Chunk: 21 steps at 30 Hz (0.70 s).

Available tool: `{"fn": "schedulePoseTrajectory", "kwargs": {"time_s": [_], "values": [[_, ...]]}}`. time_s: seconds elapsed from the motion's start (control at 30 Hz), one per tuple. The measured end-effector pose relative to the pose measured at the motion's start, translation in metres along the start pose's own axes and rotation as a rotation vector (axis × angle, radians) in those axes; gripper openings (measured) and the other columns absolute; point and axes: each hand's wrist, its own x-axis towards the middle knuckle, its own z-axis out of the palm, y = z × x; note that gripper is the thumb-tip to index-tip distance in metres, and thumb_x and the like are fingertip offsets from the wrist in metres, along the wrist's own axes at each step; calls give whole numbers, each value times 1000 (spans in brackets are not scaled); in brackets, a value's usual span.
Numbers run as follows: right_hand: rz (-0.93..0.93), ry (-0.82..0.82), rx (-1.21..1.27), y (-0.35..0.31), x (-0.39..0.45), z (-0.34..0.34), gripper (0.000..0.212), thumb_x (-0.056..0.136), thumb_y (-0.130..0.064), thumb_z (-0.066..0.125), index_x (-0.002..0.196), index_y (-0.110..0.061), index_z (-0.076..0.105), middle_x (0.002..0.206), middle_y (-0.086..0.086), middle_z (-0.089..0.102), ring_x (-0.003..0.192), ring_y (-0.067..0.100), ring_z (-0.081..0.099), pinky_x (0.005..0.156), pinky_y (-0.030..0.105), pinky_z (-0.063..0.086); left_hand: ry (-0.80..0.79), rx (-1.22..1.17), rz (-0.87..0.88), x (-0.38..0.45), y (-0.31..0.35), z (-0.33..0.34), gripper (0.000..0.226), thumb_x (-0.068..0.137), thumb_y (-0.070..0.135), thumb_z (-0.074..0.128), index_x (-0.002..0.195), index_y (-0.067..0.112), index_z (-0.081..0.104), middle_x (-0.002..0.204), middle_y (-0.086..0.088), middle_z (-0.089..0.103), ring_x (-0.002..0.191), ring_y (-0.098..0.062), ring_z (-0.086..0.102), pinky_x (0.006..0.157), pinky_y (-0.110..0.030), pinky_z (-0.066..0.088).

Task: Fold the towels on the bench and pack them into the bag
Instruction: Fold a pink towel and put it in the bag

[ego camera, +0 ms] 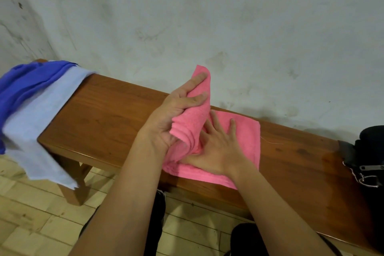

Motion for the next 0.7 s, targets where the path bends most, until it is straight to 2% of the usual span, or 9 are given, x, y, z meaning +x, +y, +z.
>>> {"fn": "schedulePoseTrajectory", "kwargs": {"time_s": [0.1,0.2,0.3,0.4,0.47,0.53,0.6,0.67,0.7], "values": [[-35,50,-3,21,-12,-2,112,58,-98,-11,151,-37,-21,163,-6,-22,150,15,-23,119,61,-5,-6,51,-16,-2,-3,0,66,76,5,64,139,23,55,135,-6,56,90,-19,68,78,-27,58],[21,73,-33,44,-30,-8,107,63,-98,-6,151,-40,-19,162,-4,-22,149,15,-22,121,57,-7,-11,64,-56,-1,-6,5,68,74,4,68,138,26,56,134,-12,56,96,-25,67,84,-34,58],[60,62,-55,60,-47,-7,110,62,-100,-4,152,-41,-22,162,0,-25,149,18,-26,122,55,-6,11,199,-60,3,-14,16,73,76,1,69,142,25,51,128,-10,58,98,-19,67,81,-29,59],[78,40,-11,69,-57,-3,111,59,-99,-10,151,-40,-25,161,0,-27,148,17,-28,122,52,-8,-19,397,-62,10,-26,27,72,86,-4,67,148,25,43,141,1,48,111,-13,61,92,-26,54],[74,92,65,74,-62,-3,108,66,-94,-13,156,-35,-14,164,-3,-19,150,13,-22,124,48,-7,-67,521,-81,17,-36,31,74,87,-3,67,149,26,40,142,8,43,109,-2,59,93,-22,52],[87,209,149,81,-63,0,93,83,-81,-10,159,-30,6,167,-7,1,152,6,-9,125,46,-1,-100,579,-90,20,-44,35,75,87,-2,67,150,28,38,141,13,41,102,7,57,83,-15,52],[128,278,158,90,-65,2,79,93,-68,-2,158,-29,19,166,-9,13,152,4,-2,125,44,1,-119,653,-77,24,-50,38,76,88,1,68,150,30,36,151,16,34,117,6,48,83,-11,46],[168,221,97,96,-69,4,79,91,-69,-4,158,-32,12,166,-9,4,151,6,-8,124,45,-5,-130,716,-81,27,-55,41,77,89,4,68,151,33,34,158,17,25,125,2,42,88,-14,41],[185,168,70,98,-70,5,81,87,-73,-7,158,-35,3,165,-10,-5,150,7,-14,123,47,-7,-138,735,-93,28,-58,42,77,89,4,68,151,34,33,160,17,21,116,6,49,85,-16,42]]}}
